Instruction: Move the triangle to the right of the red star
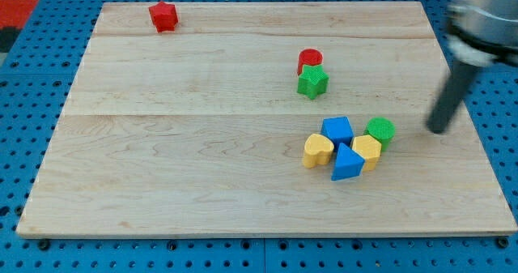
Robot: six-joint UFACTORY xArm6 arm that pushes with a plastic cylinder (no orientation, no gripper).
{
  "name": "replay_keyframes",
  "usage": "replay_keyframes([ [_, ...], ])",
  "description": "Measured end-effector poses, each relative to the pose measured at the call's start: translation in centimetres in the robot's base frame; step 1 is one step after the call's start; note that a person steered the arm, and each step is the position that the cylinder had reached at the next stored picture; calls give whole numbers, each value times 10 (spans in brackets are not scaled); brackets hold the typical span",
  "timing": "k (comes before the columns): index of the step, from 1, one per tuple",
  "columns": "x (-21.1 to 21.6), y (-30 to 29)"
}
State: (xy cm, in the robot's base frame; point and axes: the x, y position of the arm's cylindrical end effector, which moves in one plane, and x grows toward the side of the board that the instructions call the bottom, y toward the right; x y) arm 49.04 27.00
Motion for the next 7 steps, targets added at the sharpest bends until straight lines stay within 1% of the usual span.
replay_keyframes([
  [1, 89, -61],
  [2, 92, -171],
  [3, 77, -197],
  [4, 93, -189],
  [5, 58, -183],
  [7, 36, -150],
])
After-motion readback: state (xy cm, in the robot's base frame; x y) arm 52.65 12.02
